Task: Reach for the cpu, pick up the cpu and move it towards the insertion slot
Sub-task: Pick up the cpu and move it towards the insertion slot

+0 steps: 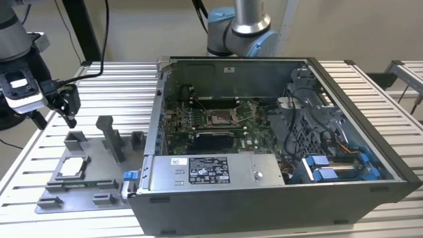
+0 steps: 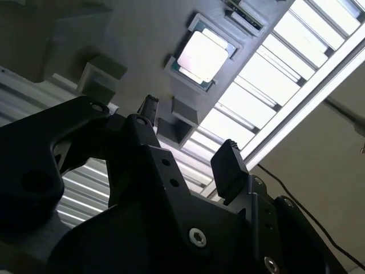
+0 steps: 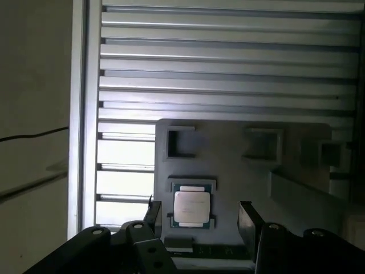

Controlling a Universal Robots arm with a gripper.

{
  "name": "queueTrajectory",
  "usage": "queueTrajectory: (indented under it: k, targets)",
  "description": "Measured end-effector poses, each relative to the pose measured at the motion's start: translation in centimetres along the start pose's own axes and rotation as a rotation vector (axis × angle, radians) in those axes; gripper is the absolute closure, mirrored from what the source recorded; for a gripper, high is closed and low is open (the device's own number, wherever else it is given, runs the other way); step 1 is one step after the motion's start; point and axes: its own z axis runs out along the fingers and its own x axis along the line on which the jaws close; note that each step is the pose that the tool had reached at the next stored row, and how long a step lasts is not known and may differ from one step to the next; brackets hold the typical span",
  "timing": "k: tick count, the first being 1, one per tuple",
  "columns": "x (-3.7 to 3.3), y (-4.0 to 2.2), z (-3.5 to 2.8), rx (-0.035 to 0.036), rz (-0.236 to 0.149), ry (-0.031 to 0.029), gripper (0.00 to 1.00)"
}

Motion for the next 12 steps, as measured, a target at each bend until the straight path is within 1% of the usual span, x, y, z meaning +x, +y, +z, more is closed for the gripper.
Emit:
queueTrajectory:
  k: [12]
  targets:
    - [0.02,-0.05,1.45,0.0001,0.000,0.0001,0.00]
